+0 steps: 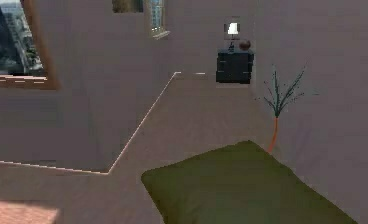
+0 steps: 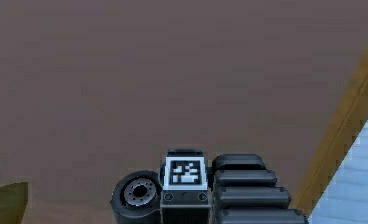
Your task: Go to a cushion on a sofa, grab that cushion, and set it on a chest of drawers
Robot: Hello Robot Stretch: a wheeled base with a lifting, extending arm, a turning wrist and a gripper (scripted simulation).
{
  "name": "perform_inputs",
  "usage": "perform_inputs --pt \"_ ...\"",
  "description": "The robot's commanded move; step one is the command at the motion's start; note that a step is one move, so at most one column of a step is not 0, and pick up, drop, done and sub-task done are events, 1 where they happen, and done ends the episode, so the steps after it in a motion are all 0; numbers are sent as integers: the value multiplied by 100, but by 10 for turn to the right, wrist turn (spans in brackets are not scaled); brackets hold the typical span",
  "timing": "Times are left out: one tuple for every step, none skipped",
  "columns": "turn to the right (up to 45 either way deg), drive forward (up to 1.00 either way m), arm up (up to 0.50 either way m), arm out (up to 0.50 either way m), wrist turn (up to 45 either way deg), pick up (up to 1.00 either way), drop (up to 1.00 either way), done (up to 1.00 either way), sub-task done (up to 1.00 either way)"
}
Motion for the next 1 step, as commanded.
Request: perform_inputs --pt "0 100 0 0 0 0 0 0 0"
